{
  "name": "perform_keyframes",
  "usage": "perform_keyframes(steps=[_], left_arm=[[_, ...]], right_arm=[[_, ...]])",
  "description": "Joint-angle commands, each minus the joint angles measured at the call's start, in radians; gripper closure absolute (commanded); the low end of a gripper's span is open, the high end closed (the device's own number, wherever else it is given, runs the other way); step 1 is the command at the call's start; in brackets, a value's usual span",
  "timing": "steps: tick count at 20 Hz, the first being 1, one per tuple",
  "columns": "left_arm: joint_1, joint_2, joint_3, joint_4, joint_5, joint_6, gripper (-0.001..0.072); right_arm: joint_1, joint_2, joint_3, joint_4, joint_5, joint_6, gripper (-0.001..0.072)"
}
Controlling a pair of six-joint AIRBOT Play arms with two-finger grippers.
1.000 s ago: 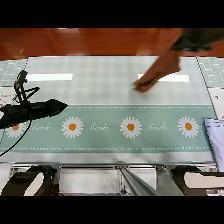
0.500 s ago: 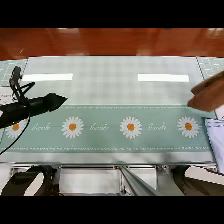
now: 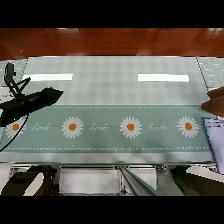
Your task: Fold the shirts.
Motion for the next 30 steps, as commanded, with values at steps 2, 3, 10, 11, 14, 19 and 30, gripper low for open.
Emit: perform_keyframes(steps=[2,3,10,11,14,19,30], left_arm=[[0.0,-0.027,0.0,0.0,0.028,0.0,0.0691],[0.0,-0.035,0.0,0.0,0.029,0.0,0.0691],[0.0,-0.096,0.0,0.0,0.028,0.0,0.0691],[0.0,-0.097,0.0,0.0,0.028,0.0,0.0691],[0.0,-0.097,0.0,0.0,0.028,0.0,0.0691],[0.0,-0.098,0.0,0.0,0.053,0.019,0.0691],[0.081,-0.39,0.639,-0.002,-0.006,0.174,0.0692]], right_arm=[[-0.09,0.04,-0.059,-0.208,0.016,0.008,0.0678],[-0.113,0.07,-0.113,-0.277,0.017,0.015,0.0678],[-0.33,0.386,-0.758,-0.659,0.019,0.082,0.0677],[-0.34,0.419,-0.815,-0.685,0.021,0.079,0.0677],[-0.343,0.465,-0.896,-0.78,0.024,0.083,0.0624],[-0.342,0.469,-0.897,-0.82,0.022,0.085,0.0297],[0.579,0.119,-0.457,-0.251,-0.318,0.082,0.0677]])
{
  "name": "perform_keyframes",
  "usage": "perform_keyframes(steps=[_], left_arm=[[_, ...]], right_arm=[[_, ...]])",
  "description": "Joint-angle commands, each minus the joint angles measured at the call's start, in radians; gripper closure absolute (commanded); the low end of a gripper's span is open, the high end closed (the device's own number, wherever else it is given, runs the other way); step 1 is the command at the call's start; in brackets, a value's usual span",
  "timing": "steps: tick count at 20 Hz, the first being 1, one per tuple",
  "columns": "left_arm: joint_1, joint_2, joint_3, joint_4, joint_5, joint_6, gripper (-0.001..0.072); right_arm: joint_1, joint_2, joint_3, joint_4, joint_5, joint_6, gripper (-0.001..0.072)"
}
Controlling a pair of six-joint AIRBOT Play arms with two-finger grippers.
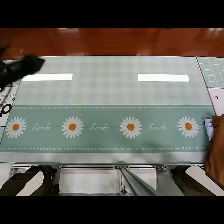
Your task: Fold the shirts.
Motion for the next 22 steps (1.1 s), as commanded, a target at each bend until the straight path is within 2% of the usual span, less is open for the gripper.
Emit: perform_keyframes(steps=[1,3,4,5,6,7,22], left_arm=[[-0.033,-0.171,0.283,0.014,-0.215,0.024,0.0692],[-0.093,-0.284,0.366,0.108,-0.433,0.008,0.0693],[-0.118,-0.32,0.368,0.225,-0.495,-0.07,0.0693],[-0.142,-0.349,0.36,0.376,-0.551,-0.169,0.0693],[-0.156,-0.366,0.351,0.482,-0.61,-0.243,0.0692],[-0.163,-0.373,0.34,0.533,-0.66,-0.266,0.0692],[-0.161,-0.372,0.332,0.537,-0.684,-0.266,0.0691]], right_arm=[[0.552,-0.152,0.171,0.069,-0.267,0.019,0.0677],[0.83,-0.233,0.208,-0.044,-0.36,0.031,0.0677],[0.922,-0.269,0.207,-0.16,-0.354,0.074,0.0677],[0.994,-0.309,0.207,-0.307,-0.313,0.158,0.0677],[1.035,-0.341,0.207,-0.403,-0.256,0.197,0.0677],[1.062,-0.366,0.207,-0.459,-0.21,0.208,0.0677],[1.078,-0.391,0.207,-0.433,-0.212,0.223,0.0677]])
